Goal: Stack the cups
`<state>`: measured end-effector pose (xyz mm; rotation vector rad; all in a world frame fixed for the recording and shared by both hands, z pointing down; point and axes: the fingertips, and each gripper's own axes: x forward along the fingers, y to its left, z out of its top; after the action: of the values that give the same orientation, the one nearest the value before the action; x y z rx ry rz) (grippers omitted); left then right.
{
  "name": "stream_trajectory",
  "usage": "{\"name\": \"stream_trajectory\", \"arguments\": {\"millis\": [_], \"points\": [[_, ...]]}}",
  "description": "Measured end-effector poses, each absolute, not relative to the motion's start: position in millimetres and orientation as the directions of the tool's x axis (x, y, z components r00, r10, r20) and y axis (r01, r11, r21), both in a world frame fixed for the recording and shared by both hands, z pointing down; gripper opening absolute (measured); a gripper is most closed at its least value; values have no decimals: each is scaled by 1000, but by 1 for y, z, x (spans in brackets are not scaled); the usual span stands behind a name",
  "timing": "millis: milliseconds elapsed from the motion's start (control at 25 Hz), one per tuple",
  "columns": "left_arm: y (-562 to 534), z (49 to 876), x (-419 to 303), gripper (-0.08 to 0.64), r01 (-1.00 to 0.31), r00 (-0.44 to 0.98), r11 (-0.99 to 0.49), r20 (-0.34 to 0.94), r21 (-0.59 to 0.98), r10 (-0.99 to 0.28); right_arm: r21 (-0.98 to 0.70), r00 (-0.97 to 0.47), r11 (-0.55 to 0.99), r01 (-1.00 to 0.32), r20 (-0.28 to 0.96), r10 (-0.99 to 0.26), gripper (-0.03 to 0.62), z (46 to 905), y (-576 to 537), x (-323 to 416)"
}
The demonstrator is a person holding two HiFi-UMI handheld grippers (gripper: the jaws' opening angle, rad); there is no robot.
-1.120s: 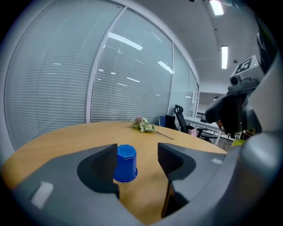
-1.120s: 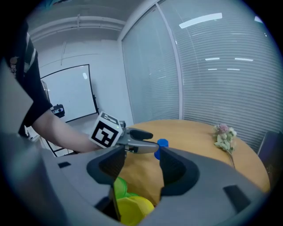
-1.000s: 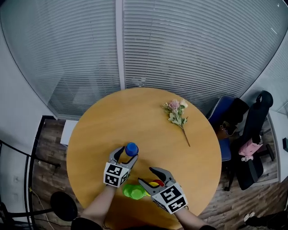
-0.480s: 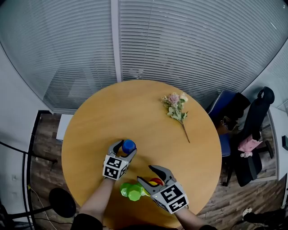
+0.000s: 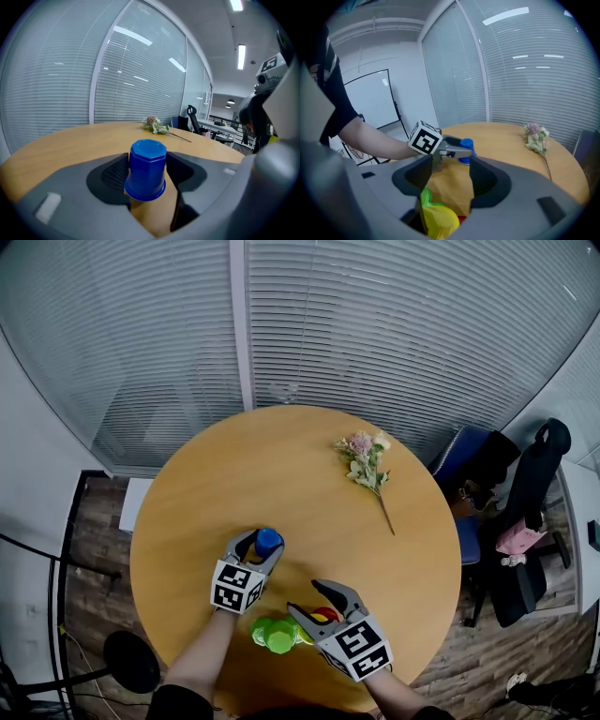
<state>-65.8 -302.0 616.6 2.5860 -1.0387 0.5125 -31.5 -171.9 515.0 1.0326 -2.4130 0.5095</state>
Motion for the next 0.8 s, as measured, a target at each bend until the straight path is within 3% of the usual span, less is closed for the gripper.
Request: {"name": "stream_trajectory", "arguments": {"millis": [800], "points": [[-212,480,-58,255,-679,698,-734,332,24,-635,-82,-621,651,-755,411,-668,232,456,-122,-10]]}}
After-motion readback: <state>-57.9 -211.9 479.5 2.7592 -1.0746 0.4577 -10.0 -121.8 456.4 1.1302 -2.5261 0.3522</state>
